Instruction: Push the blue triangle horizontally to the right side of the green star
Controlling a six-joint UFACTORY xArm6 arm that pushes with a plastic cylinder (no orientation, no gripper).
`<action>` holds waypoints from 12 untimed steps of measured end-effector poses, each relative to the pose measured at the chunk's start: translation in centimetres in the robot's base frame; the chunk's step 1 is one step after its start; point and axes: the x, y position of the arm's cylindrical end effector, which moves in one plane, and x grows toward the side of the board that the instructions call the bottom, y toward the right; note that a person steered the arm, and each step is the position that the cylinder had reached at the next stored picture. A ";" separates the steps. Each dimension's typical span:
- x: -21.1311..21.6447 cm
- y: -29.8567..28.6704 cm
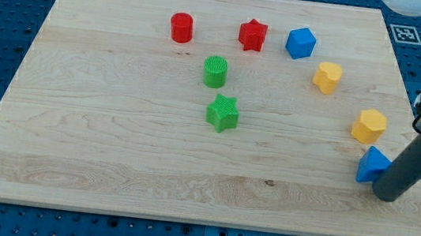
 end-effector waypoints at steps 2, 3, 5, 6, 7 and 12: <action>-0.6 1.7; -1.1 0.6; -1.3 -5.1; -1.1 -5.9; -0.7 -3.2; -4.2 -1.4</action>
